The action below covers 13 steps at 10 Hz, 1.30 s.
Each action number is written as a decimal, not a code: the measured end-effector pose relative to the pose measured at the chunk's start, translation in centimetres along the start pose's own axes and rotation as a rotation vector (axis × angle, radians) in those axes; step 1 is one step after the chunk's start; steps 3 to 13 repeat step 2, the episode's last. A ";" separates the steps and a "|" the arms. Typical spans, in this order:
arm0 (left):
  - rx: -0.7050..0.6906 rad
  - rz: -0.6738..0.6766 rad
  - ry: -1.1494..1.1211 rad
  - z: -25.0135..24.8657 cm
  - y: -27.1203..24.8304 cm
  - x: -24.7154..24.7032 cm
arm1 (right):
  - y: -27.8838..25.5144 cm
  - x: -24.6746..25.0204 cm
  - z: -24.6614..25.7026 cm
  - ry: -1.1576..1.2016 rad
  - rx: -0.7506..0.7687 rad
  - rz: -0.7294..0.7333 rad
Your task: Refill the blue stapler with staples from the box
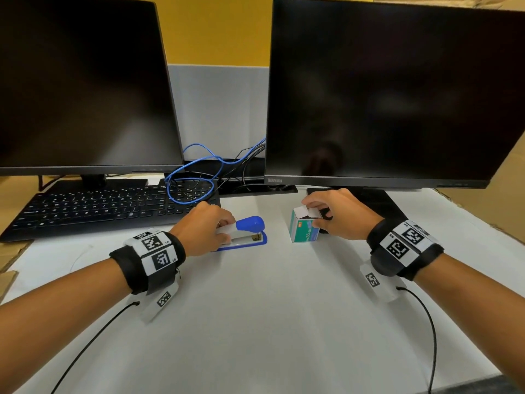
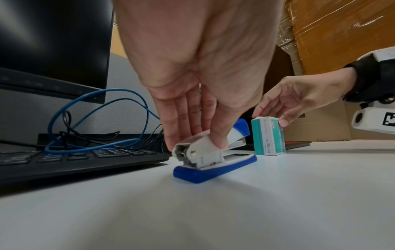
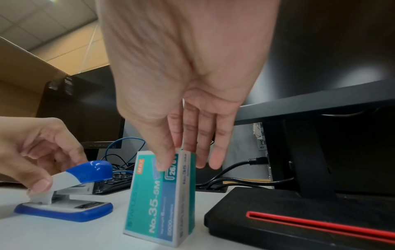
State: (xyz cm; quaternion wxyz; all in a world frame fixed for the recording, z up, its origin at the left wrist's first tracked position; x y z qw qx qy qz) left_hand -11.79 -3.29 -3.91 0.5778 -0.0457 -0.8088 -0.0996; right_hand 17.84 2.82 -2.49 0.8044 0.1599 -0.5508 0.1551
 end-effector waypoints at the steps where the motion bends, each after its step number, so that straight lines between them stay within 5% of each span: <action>1: -0.013 -0.032 0.030 0.0 0.0 -0.1 | -0.2 0.3 0.6 -0.009 0.014 -0.025; 13: 0.003 -0.091 -0.055 -0.2 -0.2 0.3 | -0.1 0.6 1.5 0.035 0.037 -0.088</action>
Point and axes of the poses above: each hand's wrist, its own y-axis towards the middle knuckle, its own x-axis out of the back of the hand, z = x × y, the point moved 1 cm from there along y, towards the middle knuckle, and after that the axes turned 4 degrees about -z, right-handed, at the moved point
